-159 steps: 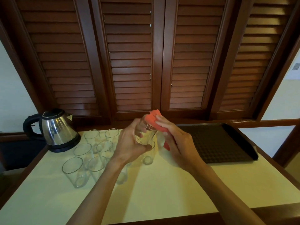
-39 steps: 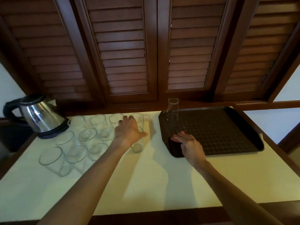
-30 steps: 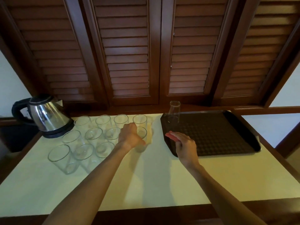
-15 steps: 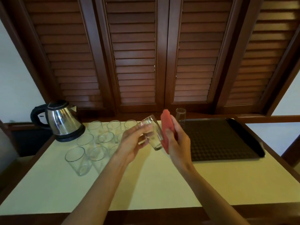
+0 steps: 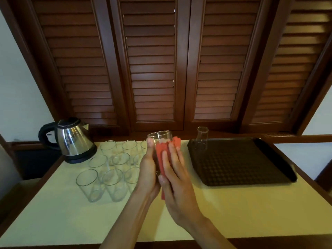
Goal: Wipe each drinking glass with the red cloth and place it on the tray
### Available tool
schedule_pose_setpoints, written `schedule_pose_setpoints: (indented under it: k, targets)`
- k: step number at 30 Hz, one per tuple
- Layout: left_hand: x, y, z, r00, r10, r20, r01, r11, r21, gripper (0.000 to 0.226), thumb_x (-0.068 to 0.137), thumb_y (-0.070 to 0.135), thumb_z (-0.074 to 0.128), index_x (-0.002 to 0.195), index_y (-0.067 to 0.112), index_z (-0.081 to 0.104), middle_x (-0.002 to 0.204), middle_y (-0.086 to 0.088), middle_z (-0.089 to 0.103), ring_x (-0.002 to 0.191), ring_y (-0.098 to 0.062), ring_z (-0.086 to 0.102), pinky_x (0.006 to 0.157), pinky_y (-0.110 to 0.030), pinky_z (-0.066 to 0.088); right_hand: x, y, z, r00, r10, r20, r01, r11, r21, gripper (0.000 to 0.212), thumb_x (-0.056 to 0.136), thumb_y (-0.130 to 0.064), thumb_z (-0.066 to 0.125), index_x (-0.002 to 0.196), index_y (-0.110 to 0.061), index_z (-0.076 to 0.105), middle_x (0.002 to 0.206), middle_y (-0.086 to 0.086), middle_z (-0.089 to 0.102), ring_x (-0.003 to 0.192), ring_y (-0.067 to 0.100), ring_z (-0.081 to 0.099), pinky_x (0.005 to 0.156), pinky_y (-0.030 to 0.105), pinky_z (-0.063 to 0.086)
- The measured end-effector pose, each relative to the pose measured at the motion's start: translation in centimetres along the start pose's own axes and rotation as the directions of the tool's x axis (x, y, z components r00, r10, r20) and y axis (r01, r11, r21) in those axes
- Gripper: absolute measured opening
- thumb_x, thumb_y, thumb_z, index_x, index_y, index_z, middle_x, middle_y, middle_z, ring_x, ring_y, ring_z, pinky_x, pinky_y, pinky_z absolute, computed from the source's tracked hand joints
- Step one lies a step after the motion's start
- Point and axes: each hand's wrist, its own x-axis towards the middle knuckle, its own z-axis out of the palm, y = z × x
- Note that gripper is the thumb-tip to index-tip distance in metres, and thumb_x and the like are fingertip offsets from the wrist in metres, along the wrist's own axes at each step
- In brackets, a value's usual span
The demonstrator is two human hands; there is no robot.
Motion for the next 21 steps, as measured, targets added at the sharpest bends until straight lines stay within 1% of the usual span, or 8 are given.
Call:
schedule_pose_setpoints:
  k: [4, 7, 9, 12, 15, 17, 20, 21]
  targets:
    - [-0.3, -0.9, -0.2, 0.999, 0.009, 0.052, -0.007, 0.999, -0.035, 0.065, 0.105, 0.056, 0.03, 0.137, 0.012, 0.066, 0.139, -0.017, 0.066, 0.134, -0.03, 0.061, 0.114, -0.048, 0.044, 3.0, 0.0, -1.5, 0.991, 0.118, -0.061, -0.116, 0.993, 0.021, 0.055, 0.107, -0.033, 0.035, 0.159, -0.02, 0.021, 0.17, -0.007, 0.005, 0.157, 0.012, 0.002, 0.128, 0.037, 0.011]
    - [0.1, 0.4, -0.1, 0.998, 0.041, 0.047, -0.037, 0.996, -0.081, 0.066, 0.104, 0.06, 0.033, 0.126, 0.012, 0.073, 0.126, -0.018, 0.072, 0.117, -0.028, 0.071, 0.103, -0.044, 0.055, 0.9, -0.6, -0.2, 1.0, -0.011, 0.012, 0.011, 0.997, -0.073, 0.054, 0.107, -0.03, 0.036, 0.159, -0.022, 0.024, 0.17, -0.009, 0.007, 0.157, 0.019, 0.0, 0.126, 0.047, 0.01]
    - [0.1, 0.5, -0.1, 0.999, 0.034, 0.042, -0.031, 0.998, -0.061, 0.065, 0.105, 0.059, 0.033, 0.121, 0.012, 0.076, 0.123, -0.019, 0.073, 0.114, -0.028, 0.072, 0.102, -0.045, 0.052, 0.3, -0.3, 0.0, 0.999, -0.04, 0.005, 0.04, 0.996, -0.077, 0.052, 0.107, -0.031, 0.035, 0.158, -0.025, 0.024, 0.169, -0.013, 0.008, 0.157, 0.018, 0.002, 0.125, 0.049, 0.015]
    - [-0.5, -0.7, 0.0, 0.996, 0.006, 0.094, -0.006, 1.0, -0.007, 0.065, 0.108, 0.055, 0.028, 0.136, 0.013, 0.068, 0.141, -0.017, 0.064, 0.136, -0.029, 0.059, 0.115, -0.048, 0.041, 3.4, 0.0, -1.5, 0.983, 0.163, -0.086, -0.163, 0.987, 0.001, 0.055, 0.107, -0.041, 0.028, 0.158, -0.032, 0.014, 0.168, -0.02, 0.001, 0.156, 0.007, 0.003, 0.127, 0.041, 0.017]
    - [-0.1, 0.1, -0.1, 0.998, 0.032, 0.061, -0.027, 0.996, -0.084, 0.067, 0.106, 0.058, 0.03, 0.135, 0.01, 0.067, 0.137, -0.02, 0.067, 0.13, -0.029, 0.064, 0.11, -0.045, 0.049, 1.9, -0.8, -0.5, 0.999, 0.022, -0.029, -0.025, 0.995, -0.097, 0.055, 0.108, -0.038, 0.029, 0.159, -0.026, 0.016, 0.17, -0.012, 0.002, 0.157, 0.016, -0.001, 0.128, 0.036, 0.007]
    - [0.1, 0.6, -0.2, 0.998, 0.048, 0.041, -0.044, 0.996, -0.078, 0.068, 0.105, 0.06, 0.033, 0.132, 0.009, 0.068, 0.134, -0.023, 0.068, 0.126, -0.032, 0.066, 0.109, -0.048, 0.048, 0.5, -0.6, 0.0, 1.0, -0.02, 0.006, 0.02, 0.994, -0.107, 0.054, 0.108, -0.036, 0.031, 0.159, -0.027, 0.018, 0.169, -0.013, 0.005, 0.157, 0.015, 0.001, 0.127, 0.036, 0.008]
    - [-0.3, -0.4, 0.0, 0.996, 0.033, 0.083, -0.032, 0.999, -0.01, 0.066, 0.107, 0.056, 0.028, 0.134, 0.012, 0.069, 0.141, -0.02, 0.064, 0.136, -0.031, 0.059, 0.115, -0.052, 0.041, 3.5, 0.5, -1.5, 0.976, 0.203, -0.073, -0.204, 0.979, -0.009, 0.051, 0.106, -0.044, 0.029, 0.154, -0.044, 0.008, 0.166, -0.026, 0.004, 0.152, -0.003, 0.005, 0.126, 0.028, 0.014]
    - [-0.4, -0.6, 0.0, 0.996, 0.029, 0.083, -0.029, 1.0, -0.011, 0.066, 0.107, 0.055, 0.027, 0.134, 0.013, 0.069, 0.142, -0.019, 0.064, 0.137, -0.031, 0.058, 0.115, -0.051, 0.04, 4.1, 0.3, -1.7, 0.971, 0.223, -0.082, -0.224, 0.975, -0.002, 0.052, 0.107, -0.043, 0.029, 0.153, -0.045, 0.007, 0.165, -0.026, 0.004, 0.152, -0.004, 0.005, 0.126, 0.027, 0.014]
